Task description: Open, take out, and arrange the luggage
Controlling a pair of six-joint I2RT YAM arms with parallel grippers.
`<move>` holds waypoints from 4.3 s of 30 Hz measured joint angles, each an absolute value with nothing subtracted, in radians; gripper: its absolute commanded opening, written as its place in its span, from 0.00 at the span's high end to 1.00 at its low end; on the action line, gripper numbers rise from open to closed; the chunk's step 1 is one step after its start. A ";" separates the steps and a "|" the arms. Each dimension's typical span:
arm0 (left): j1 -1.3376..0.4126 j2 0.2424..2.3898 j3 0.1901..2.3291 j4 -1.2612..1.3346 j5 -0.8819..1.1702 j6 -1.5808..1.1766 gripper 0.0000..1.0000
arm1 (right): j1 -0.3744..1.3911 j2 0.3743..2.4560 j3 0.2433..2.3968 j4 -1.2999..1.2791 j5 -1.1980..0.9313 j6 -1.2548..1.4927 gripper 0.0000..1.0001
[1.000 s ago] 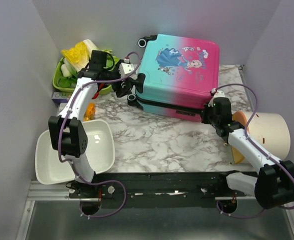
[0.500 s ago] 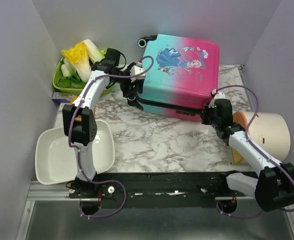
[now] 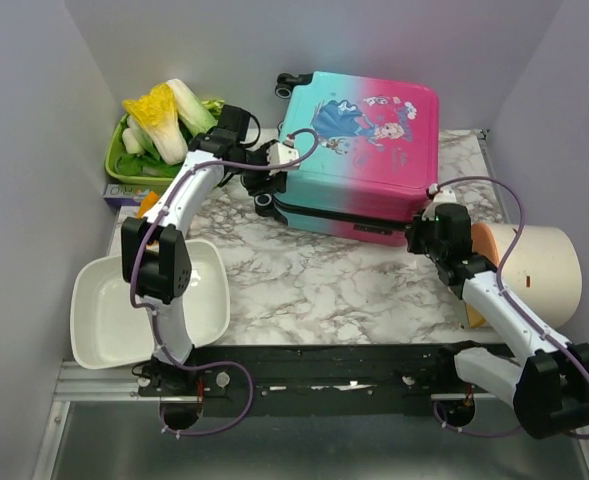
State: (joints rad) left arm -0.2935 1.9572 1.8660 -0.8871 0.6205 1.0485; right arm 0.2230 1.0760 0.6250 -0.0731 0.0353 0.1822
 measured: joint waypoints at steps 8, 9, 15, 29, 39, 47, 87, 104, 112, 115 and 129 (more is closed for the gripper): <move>-0.402 1.563 1.319 -0.513 0.521 0.834 1.00 | 0.209 0.955 0.548 -0.122 -0.029 0.171 0.99; -0.421 1.520 1.264 -0.470 0.508 0.792 1.00 | 0.208 0.951 0.545 -0.122 -0.048 0.170 0.99; -0.495 1.425 1.200 -0.381 0.435 0.544 1.00 | 0.208 0.967 0.545 -0.101 -0.128 0.163 0.99; -0.598 1.335 0.976 -0.046 0.347 0.162 1.00 | 0.265 1.000 0.527 -0.021 -0.254 0.170 0.99; -0.739 1.285 0.909 0.054 0.164 -0.171 1.00 | 0.533 1.067 0.527 0.075 -0.225 0.184 0.99; -0.913 1.259 0.893 0.058 -0.140 -0.376 1.00 | 0.625 1.097 0.528 0.099 -0.263 0.212 0.99; -0.825 1.001 1.031 -0.030 -0.300 -0.159 0.01 | 0.304 0.865 0.459 -0.069 -0.053 0.263 0.99; -0.193 1.593 1.499 -0.342 0.525 0.277 0.01 | 0.279 0.858 0.458 -0.062 -0.126 0.234 0.99; -0.196 1.819 1.743 -0.542 0.569 0.335 0.01 | 0.277 0.856 0.456 -0.061 -0.132 0.232 0.99; -0.204 1.887 1.768 -0.580 0.561 0.342 0.01 | 0.274 0.856 0.455 -0.060 -0.137 0.233 0.99; -0.260 2.005 1.819 -0.611 0.452 0.306 1.00 | 0.274 0.850 0.444 -0.045 -0.146 0.233 0.99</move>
State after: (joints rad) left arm -0.2600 2.0048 1.8194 -0.6109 0.4522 0.3061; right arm 0.2745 0.8497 0.4438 -0.0448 -0.1455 0.2329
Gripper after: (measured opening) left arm 0.549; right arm 0.013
